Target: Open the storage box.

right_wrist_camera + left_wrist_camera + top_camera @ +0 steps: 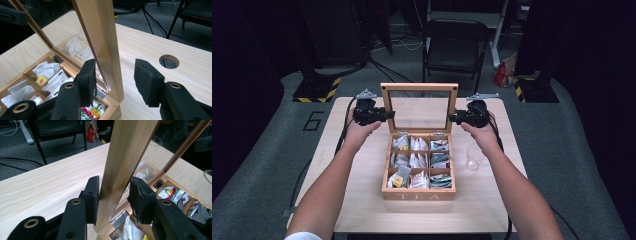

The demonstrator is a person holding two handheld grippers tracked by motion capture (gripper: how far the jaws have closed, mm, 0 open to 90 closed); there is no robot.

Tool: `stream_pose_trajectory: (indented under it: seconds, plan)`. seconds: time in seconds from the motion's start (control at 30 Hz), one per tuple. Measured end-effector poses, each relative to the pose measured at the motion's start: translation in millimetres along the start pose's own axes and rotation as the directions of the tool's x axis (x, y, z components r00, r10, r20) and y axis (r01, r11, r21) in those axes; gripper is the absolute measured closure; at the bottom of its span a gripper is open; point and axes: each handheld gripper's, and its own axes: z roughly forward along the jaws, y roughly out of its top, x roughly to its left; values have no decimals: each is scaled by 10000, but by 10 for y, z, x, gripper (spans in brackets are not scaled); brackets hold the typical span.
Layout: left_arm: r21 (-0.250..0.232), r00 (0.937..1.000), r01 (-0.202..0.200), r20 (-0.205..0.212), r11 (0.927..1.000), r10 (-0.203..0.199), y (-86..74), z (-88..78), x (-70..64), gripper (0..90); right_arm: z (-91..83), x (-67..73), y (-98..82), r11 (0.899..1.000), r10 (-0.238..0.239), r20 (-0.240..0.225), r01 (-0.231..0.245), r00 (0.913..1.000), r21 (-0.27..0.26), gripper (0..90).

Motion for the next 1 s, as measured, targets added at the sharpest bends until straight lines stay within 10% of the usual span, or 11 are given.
stream_pose_trajectory:
  seconds: [1.0]
  plan:
    - [48,9983,458,-366,9989,-456,73,139,82,632,-155,80,-108,9978,-638,-124,640,9979,167,483]
